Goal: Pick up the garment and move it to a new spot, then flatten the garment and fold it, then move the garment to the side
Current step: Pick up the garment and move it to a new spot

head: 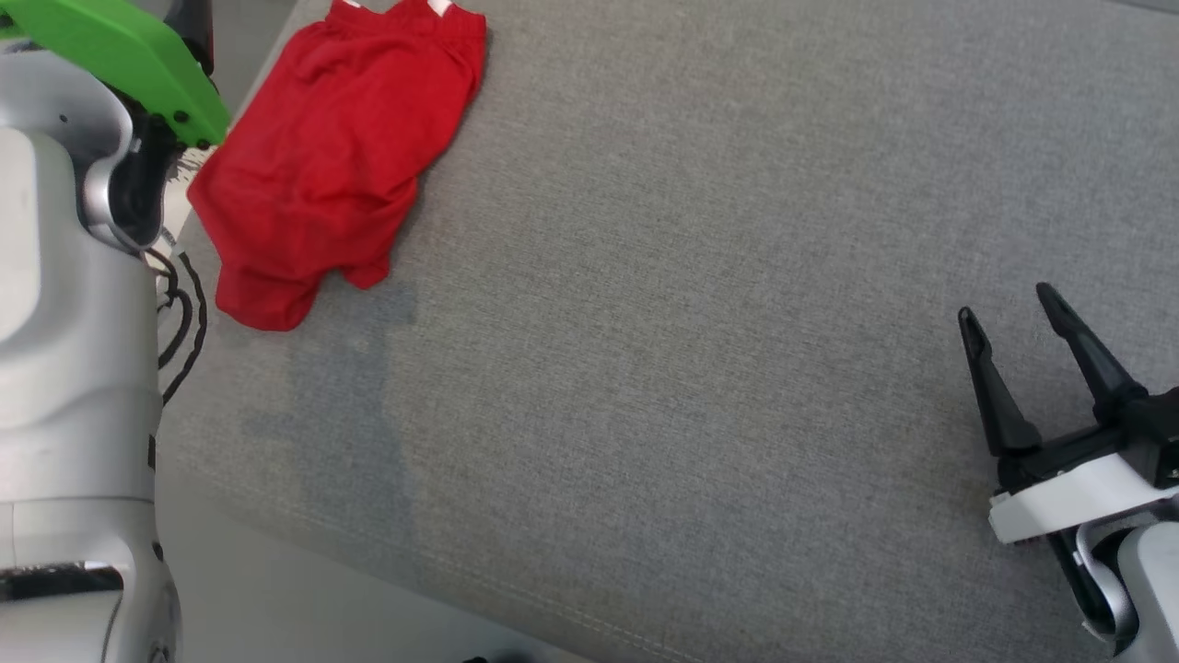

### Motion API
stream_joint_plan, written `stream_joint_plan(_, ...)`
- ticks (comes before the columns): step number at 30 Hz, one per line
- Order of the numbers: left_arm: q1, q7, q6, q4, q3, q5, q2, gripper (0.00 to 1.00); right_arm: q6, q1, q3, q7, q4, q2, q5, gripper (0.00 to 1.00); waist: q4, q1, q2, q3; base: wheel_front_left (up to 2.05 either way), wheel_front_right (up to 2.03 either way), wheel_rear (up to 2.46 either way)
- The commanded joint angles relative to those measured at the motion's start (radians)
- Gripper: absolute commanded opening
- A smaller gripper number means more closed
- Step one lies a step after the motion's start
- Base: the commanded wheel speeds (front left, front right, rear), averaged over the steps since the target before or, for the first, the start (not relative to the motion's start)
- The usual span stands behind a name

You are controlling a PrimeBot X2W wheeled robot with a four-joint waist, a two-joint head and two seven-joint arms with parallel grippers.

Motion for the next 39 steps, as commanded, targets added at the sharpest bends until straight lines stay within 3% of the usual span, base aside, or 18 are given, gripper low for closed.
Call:
stream_joint_plan(1, -0.043, 0.022, -0.006, 0.058, -0.007, -0.021, 0.006, 1.00, -0.001, -0.027, -0.008, -0.002, -0.013, -0.012, -0.008, 1.00, -0.088, 0.0000, 0.0000, 0.162, 0.00, 0.00, 0.00)
stream_joint_plan(8, -0.147, 0.100, -0.006, 0.282, -0.046, -0.142, 0.050, 1.00, -0.001, -0.063, -0.044, -0.002, -0.038, -0.027, -0.020, 1.00, -0.158, 0.0000, 0.0000, 0.254, 0.00, 0.00, 0.00)
stream_joint_plan(16, -0.121, 0.108, -0.007, 0.434, -0.094, -0.214, 0.065, 1.00, -0.002, -0.033, -0.090, 0.007, -0.047, -0.003, -0.046, 1.00, -0.184, 0.0000, 0.0000, 0.318, 0.00, 0.00, 0.00)
stream_joint_plan(17, -0.114, 0.106, -0.006, 0.445, -0.108, -0.219, 0.068, 0.93, -0.002, -0.034, -0.091, 0.008, -0.044, 0.000, -0.048, 1.00, -0.186, 0.0000, 0.0000, 0.320, 0.00, 0.00, 0.00)
stream_joint_plan(18, -0.109, 0.097, -0.006, 0.449, -0.116, -0.225, 0.067, 0.33, -0.002, -0.035, -0.091, 0.008, -0.041, 0.003, -0.050, 1.00, -0.188, 0.0000, 0.0000, 0.321, 0.00, 0.00, 0.00)
stream_joint_plan(19, -0.105, 0.078, -0.005, 0.450, -0.125, -0.231, 0.068, 0.00, -0.002, -0.036, -0.091, 0.008, -0.039, 0.009, -0.053, 1.00, -0.189, 0.0000, 0.0000, 0.320, 0.00, 0.00, 0.00)
stream_joint_plan(25, -0.105, -0.119, -0.005, 0.346, -0.212, -0.263, 0.118, 0.00, -0.002, -0.046, -0.077, 0.009, -0.020, 0.041, -0.054, 1.00, -0.195, 0.0000, 0.0000, 0.262, 0.00, 0.00, 0.00)
stream_joint_plan(32, -0.072, -0.354, -0.005, 0.169, -0.420, -0.253, 0.236, 0.00, 0.000, -0.084, -0.040, 0.002, -0.010, 0.114, -0.035, 1.00, -0.230, 0.0000, 0.0000, 0.118, 0.00, 0.00, 0.00)
stream_joint_plan(39, -0.035, -0.434, -0.005, -0.019, -0.567, -0.291, 0.311, 0.00, -0.001, -0.058, -0.031, -0.001, 0.017, 0.194, -0.014, 1.00, -0.311, 0.0000, 0.0000, -0.058, 0.00, 0.00, 0.00)
